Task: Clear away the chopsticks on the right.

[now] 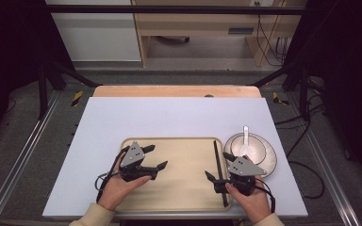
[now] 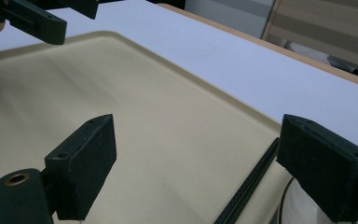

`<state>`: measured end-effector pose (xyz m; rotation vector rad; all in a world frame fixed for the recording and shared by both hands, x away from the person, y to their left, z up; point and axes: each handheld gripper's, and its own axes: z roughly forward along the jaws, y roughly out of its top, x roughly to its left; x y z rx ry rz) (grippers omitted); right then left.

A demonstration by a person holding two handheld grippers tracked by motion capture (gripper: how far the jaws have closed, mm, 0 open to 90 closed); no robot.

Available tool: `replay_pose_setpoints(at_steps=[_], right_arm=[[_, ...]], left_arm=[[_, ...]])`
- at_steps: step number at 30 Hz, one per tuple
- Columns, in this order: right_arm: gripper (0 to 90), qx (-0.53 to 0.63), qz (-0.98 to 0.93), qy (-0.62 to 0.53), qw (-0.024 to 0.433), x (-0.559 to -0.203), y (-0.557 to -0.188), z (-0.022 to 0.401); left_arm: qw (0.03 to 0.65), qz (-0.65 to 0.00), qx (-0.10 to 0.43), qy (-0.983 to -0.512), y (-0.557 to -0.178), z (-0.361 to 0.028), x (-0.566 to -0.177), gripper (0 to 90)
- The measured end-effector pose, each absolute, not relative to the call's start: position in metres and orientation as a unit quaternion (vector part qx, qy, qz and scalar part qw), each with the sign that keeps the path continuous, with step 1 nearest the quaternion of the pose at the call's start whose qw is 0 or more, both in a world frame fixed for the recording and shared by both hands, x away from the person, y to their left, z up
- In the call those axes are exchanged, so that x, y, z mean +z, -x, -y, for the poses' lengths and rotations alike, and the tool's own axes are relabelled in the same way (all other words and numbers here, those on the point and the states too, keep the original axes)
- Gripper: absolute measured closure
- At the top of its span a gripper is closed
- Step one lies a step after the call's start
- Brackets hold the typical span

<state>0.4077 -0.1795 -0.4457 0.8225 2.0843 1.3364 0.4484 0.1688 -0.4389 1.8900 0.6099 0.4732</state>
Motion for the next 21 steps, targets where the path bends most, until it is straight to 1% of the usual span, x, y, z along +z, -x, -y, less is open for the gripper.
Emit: replay_pose_setpoints(at_steps=[6,12,21], right_arm=[[12.8,0.502,-0.768,-0.302,0.258,-0.446,-0.415,0.171],[12.1,0.500,-0.773,-0.302,0.248,-0.451,-0.413,0.168],[12.1,0.498,-0.779,-0.304,0.230,-0.460,-0.409,0.167]], left_arm=[[0.537,-0.263,0.213,-0.773,-0.447,-0.185,-0.435,17.6],[0.547,-0.262,0.224,-0.763,-0.444,-0.199,-0.431,13.3],[0.561,-0.258,0.241,-0.749,-0.437,-0.222,-0.426,9.6]])
